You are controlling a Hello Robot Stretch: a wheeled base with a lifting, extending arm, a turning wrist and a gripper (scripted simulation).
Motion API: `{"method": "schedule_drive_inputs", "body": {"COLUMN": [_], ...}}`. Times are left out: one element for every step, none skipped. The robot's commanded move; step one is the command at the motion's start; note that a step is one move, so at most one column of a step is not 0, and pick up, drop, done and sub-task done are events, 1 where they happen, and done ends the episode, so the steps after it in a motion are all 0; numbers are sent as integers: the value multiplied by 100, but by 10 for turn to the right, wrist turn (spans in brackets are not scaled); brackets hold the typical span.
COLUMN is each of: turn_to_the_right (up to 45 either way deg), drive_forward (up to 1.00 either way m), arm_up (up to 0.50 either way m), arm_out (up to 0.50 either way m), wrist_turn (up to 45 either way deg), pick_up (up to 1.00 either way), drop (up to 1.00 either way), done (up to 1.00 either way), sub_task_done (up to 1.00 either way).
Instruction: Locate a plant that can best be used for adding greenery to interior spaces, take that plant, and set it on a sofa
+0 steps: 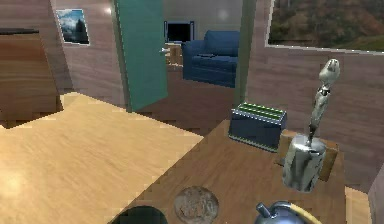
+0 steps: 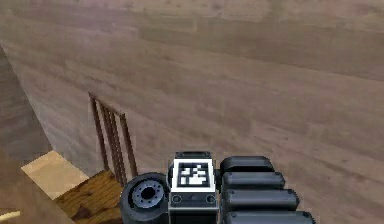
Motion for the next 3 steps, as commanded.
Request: {"method": "schedule_drive_inputs", "body": {"turn_to_the_right": [-240, 450, -450], "drive_forward": [0, 0, 0], "arm_up": [0, 0, 0], "arm_out": [0, 0, 0], "wrist_turn": [0, 0, 0], "pick_up": [0, 0, 0], "drop": [0, 0, 0], "done": [0, 0, 0], "sub_task_done": [0, 0, 0]}}
